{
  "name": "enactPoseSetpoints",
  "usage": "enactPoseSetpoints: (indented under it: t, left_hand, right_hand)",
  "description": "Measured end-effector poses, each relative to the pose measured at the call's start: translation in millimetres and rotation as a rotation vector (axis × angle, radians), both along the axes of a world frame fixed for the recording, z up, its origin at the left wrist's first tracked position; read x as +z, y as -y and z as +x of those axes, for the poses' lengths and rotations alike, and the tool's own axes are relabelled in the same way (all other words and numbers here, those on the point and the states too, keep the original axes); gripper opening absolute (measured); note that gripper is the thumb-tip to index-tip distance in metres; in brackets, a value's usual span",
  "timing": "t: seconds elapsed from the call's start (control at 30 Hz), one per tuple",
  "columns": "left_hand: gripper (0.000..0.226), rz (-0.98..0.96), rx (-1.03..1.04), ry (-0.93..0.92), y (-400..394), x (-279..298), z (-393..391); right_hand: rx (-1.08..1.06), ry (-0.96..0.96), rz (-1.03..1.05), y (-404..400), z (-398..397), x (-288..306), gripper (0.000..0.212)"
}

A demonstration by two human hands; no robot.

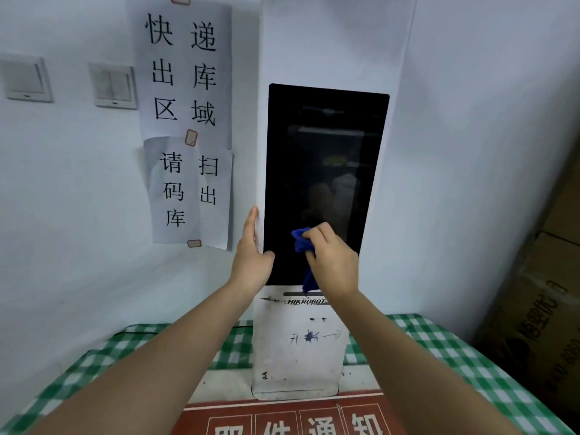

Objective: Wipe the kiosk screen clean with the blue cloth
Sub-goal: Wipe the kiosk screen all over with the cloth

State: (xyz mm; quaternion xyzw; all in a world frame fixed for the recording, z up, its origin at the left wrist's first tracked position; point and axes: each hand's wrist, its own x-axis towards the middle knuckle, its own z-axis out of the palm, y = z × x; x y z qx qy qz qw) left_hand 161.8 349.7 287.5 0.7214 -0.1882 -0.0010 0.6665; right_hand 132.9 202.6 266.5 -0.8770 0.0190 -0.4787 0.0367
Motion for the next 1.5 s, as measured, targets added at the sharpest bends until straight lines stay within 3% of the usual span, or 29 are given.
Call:
enactPoseSetpoints:
  t: [0.07,0.23,0.33,0.5,0.57,0.73,0.83,0.97,1.03,1.17,1.23,1.5]
  left_hand:
    - [0.083,-0.012,0.014,-0.019,1.4,-1.8,0.4]
    - [0.082,-0.022,0.007,-0.069,1.4,-5.8,3.5]
    - [0.085,-0.001,0.001,-0.077,0.0,-6.8,5.3]
    - [0.086,0.003,-0.008,-0.072,-0.7,-6.1,3.7]
    - [0.087,-0.011,-0.013,-0.077,-0.8,-8.0,4.7]
    - [0.089,0.004,-0.039,-0.073,-2.7,-6.5,2.9]
    - [0.089,0.009,-0.051,-0.074,-3.1,-4.7,1.5]
    - [0.089,0.033,-0.039,-0.061,-3.9,-2.5,0.1]
    - [0.089,0.032,-0.045,-0.067,-4.1,-2.9,-1.2]
    - [0.089,0.007,-0.063,-0.081,-5.7,-2.1,0.4]
    - [0.089,0.005,-0.068,-0.09,-6.6,-1.6,0.6]
    - [0.087,0.019,-0.085,-0.088,-10.0,-5.5,3.8]
  right_hand:
    - [-0.013,-0.007,-0.008,8.8,-2.2,6.1,0.024]
    - [-0.088,0.103,0.35,-1.5,3.1,12.9,0.021]
    - [-0.039,0.089,0.252,-18.4,9.3,3.3,0.023]
    - [0.027,-0.043,-0.089,-16.6,10.3,-0.9,0.025]
    - [0.011,-0.01,-0.046,-9.9,7.9,4.9,0.025]
    - [-0.053,0.15,0.286,-17.0,11.1,13.5,0.027]
    - [-0.013,0.121,0.232,-30.4,14.4,7.6,0.025]
    - [0.052,-0.018,-0.057,-30.2,13.1,4.5,0.025]
    - [0.045,-0.026,-0.107,-21.3,10.6,10.0,0.024]
    - [-0.026,0.113,0.204,-16.2,10.9,26.2,0.024]
    - [-0.023,0.153,0.243,-24.7,14.5,26.4,0.026]
    - [0.069,-0.032,-0.184,-31.3,15.1,5.5,0.027]
